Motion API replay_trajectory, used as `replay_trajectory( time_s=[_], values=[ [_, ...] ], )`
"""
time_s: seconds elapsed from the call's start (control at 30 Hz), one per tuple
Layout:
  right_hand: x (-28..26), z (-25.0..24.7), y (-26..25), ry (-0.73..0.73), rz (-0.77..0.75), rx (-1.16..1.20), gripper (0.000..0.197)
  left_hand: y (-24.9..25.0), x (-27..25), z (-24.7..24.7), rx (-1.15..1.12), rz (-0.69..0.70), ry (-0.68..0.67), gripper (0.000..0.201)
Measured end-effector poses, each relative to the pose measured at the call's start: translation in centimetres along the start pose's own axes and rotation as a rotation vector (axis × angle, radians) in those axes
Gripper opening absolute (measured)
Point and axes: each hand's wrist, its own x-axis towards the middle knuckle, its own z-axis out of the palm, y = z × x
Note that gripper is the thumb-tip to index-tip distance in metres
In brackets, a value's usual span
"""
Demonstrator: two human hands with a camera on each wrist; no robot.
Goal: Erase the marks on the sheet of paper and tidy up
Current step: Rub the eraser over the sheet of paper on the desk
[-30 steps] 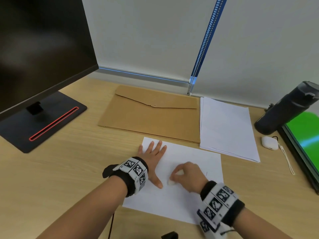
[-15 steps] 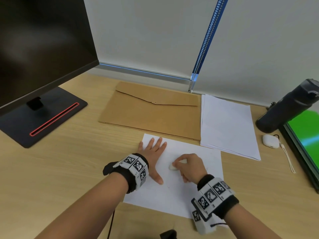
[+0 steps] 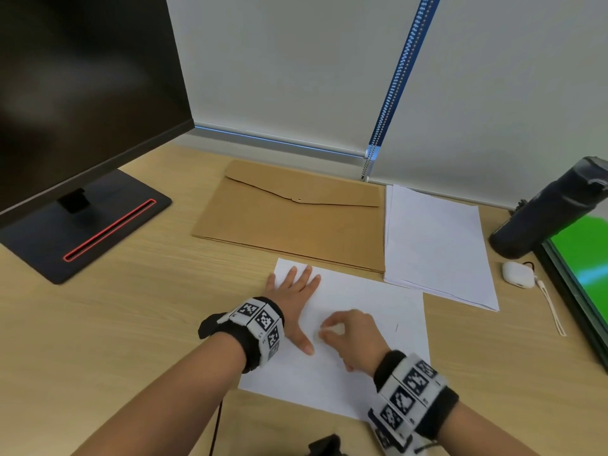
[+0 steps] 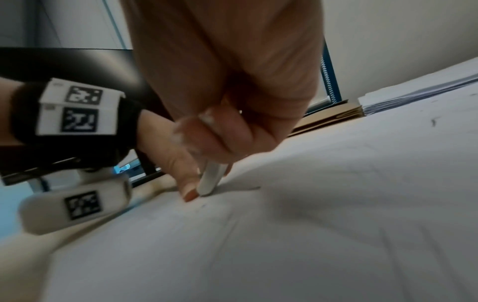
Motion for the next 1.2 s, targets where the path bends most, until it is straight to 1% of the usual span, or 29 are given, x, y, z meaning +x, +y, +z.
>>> replay_trajectory(
  time_s=[0.03, 0.07, 0.1, 0.13, 0.2, 0.23, 0.27, 0.3, 0.37, 0.43, 0.47, 0.5, 0.57, 0.63, 0.67, 0.7, 0.8, 0.83, 0.9, 1.03, 1.07, 1.13, 1.2],
  values=[
    [-0.5, 0.0, 0.1, -0.062, -0.001, -0.039, 0.02, 0.0, 0.0, 0.0, -0.004, 0.002, 0.0, 0.136],
    [-0.5, -0.1, 0.0, -0.092, 0.0, -0.061, 0.02, -0.1, 0.0, 0.0, -0.005, 0.004, -0.001, 0.136],
    [-0.2, -0.4, -0.3, -0.089, 0.001, -0.059, 0.017, -0.1, 0.0, 0.0, -0.004, 0.006, -0.002, 0.136],
    [0.6, -0.6, -0.6, -0.056, 0.003, -0.046, 0.014, 0.0, 0.0, 0.0, 0.001, 0.006, -0.004, 0.136],
    [2.0, -0.6, -1.0, 0.062, 0.011, 0.006, 0.009, 0.0, 0.0, -0.1, 0.008, 0.007, -0.003, 0.135],
    [2.3, -0.4, -1.1, 0.112, 0.009, 0.025, 0.01, 0.0, 0.0, -0.1, 0.006, 0.007, -0.004, 0.135],
    [2.1, -0.2, -1.1, 0.13, 0.003, 0.027, 0.014, 0.0, 0.0, -0.1, 0.0, 0.005, -0.003, 0.135],
    [1.6, 0.1, -0.9, 0.108, -0.006, 0.012, 0.019, 0.0, 0.0, -0.1, -0.004, 0.005, 0.0, 0.136],
    [0.1, 0.3, -0.1, -0.008, -0.014, -0.04, 0.024, -0.1, -0.1, -0.1, -0.01, 0.006, 0.001, 0.137],
    [-0.6, 0.0, 0.1, -0.116, 0.002, -0.078, 0.022, -0.1, -0.1, -0.1, -0.01, 0.008, -0.002, 0.138],
    [-0.5, -0.2, -0.1, -0.126, 0.005, -0.074, 0.019, 0.0, -0.1, -0.1, -0.005, 0.008, -0.004, 0.138],
    [0.0, -0.3, -0.4, -0.106, 0.005, -0.062, 0.015, 0.1, -0.1, -0.1, 0.001, 0.007, -0.003, 0.137],
    [1.2, -0.2, -1.0, -0.007, -0.007, -0.033, 0.008, 0.1, -0.1, -0.1, 0.013, 0.003, 0.001, 0.137],
    [1.6, 0.3, -1.3, 0.078, -0.018, -0.007, 0.007, 0.1, -0.1, -0.1, 0.016, 0.0, -0.001, 0.136],
    [1.4, 0.4, -1.2, 0.071, -0.025, -0.02, 0.009, 0.1, -0.1, -0.1, 0.014, -0.003, 0.0, 0.137],
    [1.0, 0.4, -1.0, 0.028, -0.034, -0.053, 0.012, 0.1, -0.1, -0.1, 0.012, -0.004, 0.001, 0.137],
    [-0.1, -0.2, -0.5, -0.179, -0.038, -0.171, 0.018, 0.0, -0.1, -0.1, -0.002, 0.0, 0.001, 0.139],
    [0.0, -0.5, -0.6, -0.207, -0.025, -0.168, 0.018, 0.0, -0.1, -0.1, -0.001, 0.001, 0.001, 0.139],
    [0.6, -0.6, -1.1, -0.175, 0.002, -0.106, 0.015, 0.0, 0.0, -0.1, 0.007, -0.002, 0.006, 0.138],
    [1.6, 0.6, -1.6, 0.048, 0.015, 0.105, 0.012, 0.0, -0.2, -0.1, 0.015, 0.004, 0.011, 0.136],
    [1.5, 0.8, -1.5, 0.08, 0.018, 0.135, 0.012, -0.1, -0.3, -0.1, 0.009, 0.008, 0.013, 0.136],
    [1.2, 1.0, -1.1, 0.067, 0.02, 0.116, 0.01, -0.2, -0.4, 0.1, -0.017, 0.017, 0.033, 0.133],
    [1.0, 0.5, -0.9, 0.007, 0.025, 0.073, 0.01, -0.4, -0.6, 0.3, -0.069, 0.026, 0.083, 0.126]
  ],
)
